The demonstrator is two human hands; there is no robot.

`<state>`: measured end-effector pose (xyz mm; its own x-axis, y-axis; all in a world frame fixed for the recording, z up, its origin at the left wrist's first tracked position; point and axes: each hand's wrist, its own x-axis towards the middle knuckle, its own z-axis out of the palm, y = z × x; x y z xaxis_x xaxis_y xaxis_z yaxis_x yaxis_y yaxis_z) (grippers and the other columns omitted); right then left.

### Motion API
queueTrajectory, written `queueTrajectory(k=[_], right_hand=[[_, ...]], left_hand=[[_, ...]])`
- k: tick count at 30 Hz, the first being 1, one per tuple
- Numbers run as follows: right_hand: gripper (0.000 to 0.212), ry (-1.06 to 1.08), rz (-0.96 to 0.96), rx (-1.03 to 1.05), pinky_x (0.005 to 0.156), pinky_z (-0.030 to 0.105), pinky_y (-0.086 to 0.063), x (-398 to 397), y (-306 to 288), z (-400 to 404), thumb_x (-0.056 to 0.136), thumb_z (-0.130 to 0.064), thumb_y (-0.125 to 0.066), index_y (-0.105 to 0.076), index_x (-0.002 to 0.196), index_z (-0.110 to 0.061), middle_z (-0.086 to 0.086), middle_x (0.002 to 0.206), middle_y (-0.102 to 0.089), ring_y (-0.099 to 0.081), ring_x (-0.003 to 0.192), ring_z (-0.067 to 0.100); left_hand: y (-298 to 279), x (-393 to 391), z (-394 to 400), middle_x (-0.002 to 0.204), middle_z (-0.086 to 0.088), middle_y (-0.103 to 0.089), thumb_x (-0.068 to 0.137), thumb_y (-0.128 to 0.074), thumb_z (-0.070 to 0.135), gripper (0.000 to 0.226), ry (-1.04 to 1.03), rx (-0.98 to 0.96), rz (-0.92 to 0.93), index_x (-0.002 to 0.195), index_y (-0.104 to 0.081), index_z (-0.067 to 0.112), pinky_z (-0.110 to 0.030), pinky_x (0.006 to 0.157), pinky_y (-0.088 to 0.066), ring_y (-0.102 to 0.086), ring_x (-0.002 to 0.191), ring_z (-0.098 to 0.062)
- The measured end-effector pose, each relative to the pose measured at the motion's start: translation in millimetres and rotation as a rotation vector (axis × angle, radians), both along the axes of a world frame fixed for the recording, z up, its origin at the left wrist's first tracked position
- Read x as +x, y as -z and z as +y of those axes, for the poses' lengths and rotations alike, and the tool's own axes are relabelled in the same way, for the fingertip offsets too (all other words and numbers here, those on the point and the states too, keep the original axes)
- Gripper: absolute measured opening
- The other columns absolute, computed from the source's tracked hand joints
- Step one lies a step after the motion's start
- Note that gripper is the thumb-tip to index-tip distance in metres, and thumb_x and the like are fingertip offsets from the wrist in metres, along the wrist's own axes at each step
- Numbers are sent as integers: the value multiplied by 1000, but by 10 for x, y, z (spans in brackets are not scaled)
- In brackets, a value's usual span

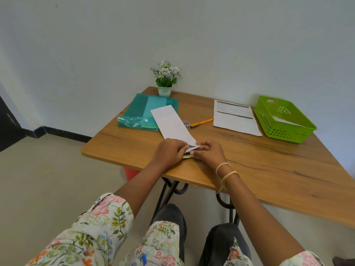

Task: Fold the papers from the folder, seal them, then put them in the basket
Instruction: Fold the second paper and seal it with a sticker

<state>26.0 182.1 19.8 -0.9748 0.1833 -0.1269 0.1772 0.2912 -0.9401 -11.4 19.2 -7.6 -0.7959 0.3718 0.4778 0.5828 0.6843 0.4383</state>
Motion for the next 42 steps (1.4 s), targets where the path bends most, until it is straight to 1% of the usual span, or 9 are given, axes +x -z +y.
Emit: queueTrajectory(k=[2, 9, 13, 19, 26, 29, 35, 39, 42], right_hand=[[36, -22, -9, 11, 78, 30, -59, -17, 6, 24, 69, -6, -83, -65, 101, -8, 7, 90, -72, -71, 86, 19], [24, 53, 27, 144, 55, 21, -55, -86, 1, -36, 69, -17, -84, -64, 82, -15, 3, 75, -70, -66, 63, 11], [42, 155, 65, 485, 59, 27, -47, -170, 29, -98, 66, -36, -84, -51, 88, -22, -3, 85, -58, -55, 81, 17], [43, 142, 152, 642, 66, 29, -52, -228, 136, -154, 71, -32, -79, -53, 103, -24, 1, 105, -57, -53, 98, 18], [30, 14, 297, 350, 89, 24, -51, -206, 127, 5, 88, -7, -63, -71, 113, -21, 6, 119, -68, -60, 111, 21], [28, 150, 379, 234, 77, 11, -48, -100, 122, 58, 88, -1, -62, -71, 111, -12, 7, 118, -68, -60, 107, 16], [28, 392, 426, 91, 62, 8, -49, 42, 139, 224, 90, -1, -59, -71, 112, -13, 6, 118, -66, -59, 101, 16], [28, 450, 269, 91, 83, 25, -53, 38, 165, 380, 90, -6, -58, -70, 115, -12, 10, 120, -65, -58, 105, 21], [37, 296, 118, 23, 89, 33, -54, 57, 122, 482, 86, -7, -59, -64, 123, -12, 8, 126, -59, -54, 111, 22]], left_hand=[[0, 0, -1, 103, 0, -74, 94, -57, 32, 27, -6, -2, -3, 113, -71, 20, -36, 73, -55, -66, 88, -14], [-10, 15, -11, 102, 0, -74, 92, -60, 29, 23, 5, 6, -9, 110, -72, 20, -32, 74, -55, -66, 89, -13], [-24, 30, -10, 103, 1, -74, 92, -61, 27, 22, 32, 16, -16, 110, -72, 20, -31, 76, -55, -66, 90, -12], [3, 19, -24, 101, 2, -74, 91, -61, 26, 21, 76, 41, 25, 107, -73, 20, -32, 74, -57, -67, 87, -10], [1, 59, -28, 111, 2, -72, 92, -61, 28, 25, 173, 23, 229, 112, -71, 19, -27, 84, -55, -67, 102, -11], [-13, 65, -19, 123, 1, -66, 96, -53, 33, 31, 187, 3, 279, 120, -66, 19, -29, 93, -50, -61, 115, -13], [-20, 73, 0, 128, 0, -63, 91, -52, 44, 44, 219, -39, 205, 128, -60, 20, -36, 89, -53, -59, 118, -14], [-64, 67, 45, 129, 5, -62, 86, -58, 51, 52, 222, -90, 53, 133, -53, 29, -29, 84, -52, -59, 110, -10], [-37, 56, 150, 122, 9, -64, 84, -57, 57, 56, 204, -153, -70, 135, -50, 34, -29, 82, -52, -59, 103, -9]])
